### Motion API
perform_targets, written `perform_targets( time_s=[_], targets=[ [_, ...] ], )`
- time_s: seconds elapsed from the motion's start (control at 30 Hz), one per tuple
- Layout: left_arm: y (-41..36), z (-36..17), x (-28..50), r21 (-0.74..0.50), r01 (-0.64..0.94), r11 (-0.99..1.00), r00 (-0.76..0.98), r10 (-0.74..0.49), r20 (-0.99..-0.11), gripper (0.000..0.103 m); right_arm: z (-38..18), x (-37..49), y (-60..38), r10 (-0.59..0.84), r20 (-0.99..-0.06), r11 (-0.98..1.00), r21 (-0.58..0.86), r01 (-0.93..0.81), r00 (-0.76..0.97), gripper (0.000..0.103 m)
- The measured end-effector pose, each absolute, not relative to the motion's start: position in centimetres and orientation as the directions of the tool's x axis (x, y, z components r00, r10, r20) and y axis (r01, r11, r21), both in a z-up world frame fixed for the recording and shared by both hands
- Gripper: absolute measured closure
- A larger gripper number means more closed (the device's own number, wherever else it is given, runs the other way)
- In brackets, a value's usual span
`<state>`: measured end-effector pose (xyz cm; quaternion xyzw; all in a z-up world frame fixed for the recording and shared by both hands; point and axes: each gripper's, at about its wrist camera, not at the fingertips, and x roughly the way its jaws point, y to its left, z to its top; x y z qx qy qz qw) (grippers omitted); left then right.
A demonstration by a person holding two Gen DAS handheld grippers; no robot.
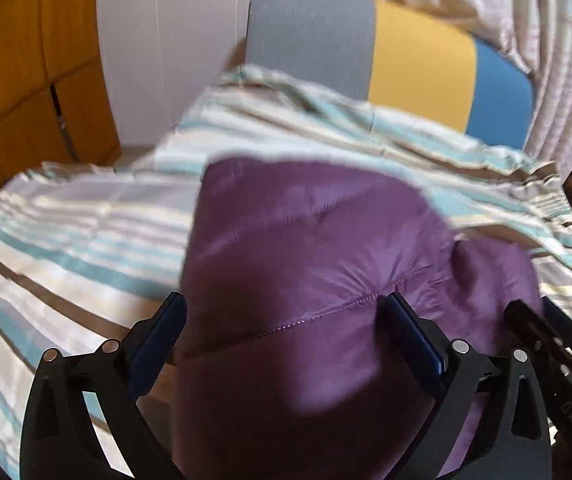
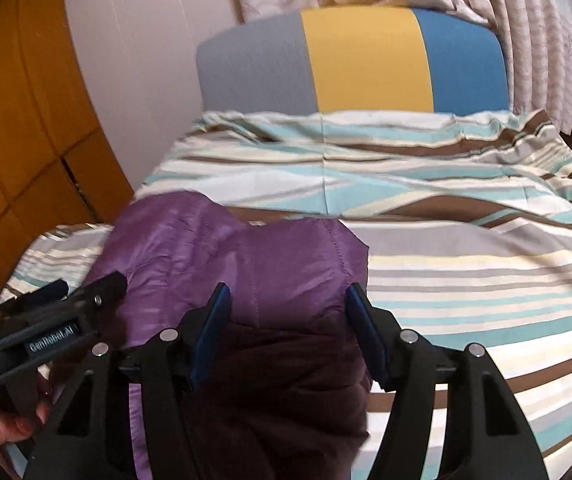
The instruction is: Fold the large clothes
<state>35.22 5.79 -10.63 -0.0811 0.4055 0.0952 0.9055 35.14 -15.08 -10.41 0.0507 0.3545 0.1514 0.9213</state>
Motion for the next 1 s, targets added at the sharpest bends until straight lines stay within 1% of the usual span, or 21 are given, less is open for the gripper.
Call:
perform_targets(
  time_s=[0.1, 0.3, 0.43, 0.63, 0.73, 0.8, 0.83, 0.93, 1.0],
  targets=[
    [6.9, -12.7, 35.0, -0.142, -0.254, 0.957, 0.671, 0.069, -0.738, 0.003, -12.7, 36.7, -14.0, 0.294, -0.68, 0.954, 0.172, -0.244, 0.672, 0.041],
    [7.9, -14.6, 35.0, -0.209, -0.246, 0.947, 0.688, 0.019, -0.725, 0.003, -15.5, 38.0, -13.2, 0.271, -0.697, 0.958, 0.127, -0.258, 0.664, 0.04],
    [7.3, -14.9, 35.3, -0.186, -0.249, 0.95, 0.688, 0.039, -0.724, 0.003, -16.9, 38.4, -13.1, 0.26, -0.685, 0.961, 0.111, -0.255, 0.681, 0.039],
    [7.1, -15.0, 35.4, -0.171, -0.252, 0.952, 0.69, 0.053, -0.722, 0.003, -17.4, 38.5, -13.3, 0.258, -0.679, 0.962, 0.113, -0.249, 0.688, 0.039],
    [6.2, -14.1, 34.5, -0.143, -0.252, 0.957, 0.702, 0.08, -0.708, 0.003, -17.1, 38.2, -13.5, 0.266, -0.674, 0.959, 0.116, -0.257, 0.689, 0.036],
    [5.9, -13.1, 32.9, -0.133, -0.233, 0.963, 0.707, 0.074, -0.703, 0.003, -16.7, 37.4, -14.1, 0.284, -0.666, 0.955, 0.129, -0.269, 0.69, 0.03],
    [5.8, -12.8, 32.0, -0.136, -0.224, 0.965, 0.71, 0.066, -0.701, 0.003, -16.2, 36.6, -14.9, 0.287, -0.654, 0.955, 0.137, -0.263, 0.7, 0.025],
    [5.5, -12.2, 28.1, -0.182, -0.183, 0.966, 0.727, 0.009, -0.687, 0.003, -15.1, 33.5, -16.7, 0.339, -0.613, 0.941, 0.206, -0.27, 0.713, 0.024],
    [5.0, -12.8, 24.9, -0.191, -0.165, 0.968, 0.746, -0.004, -0.665, 0.003, -14.6, 30.6, -17.9, 0.351, -0.596, 0.937, 0.227, -0.267, 0.723, 0.024]
  ],
)
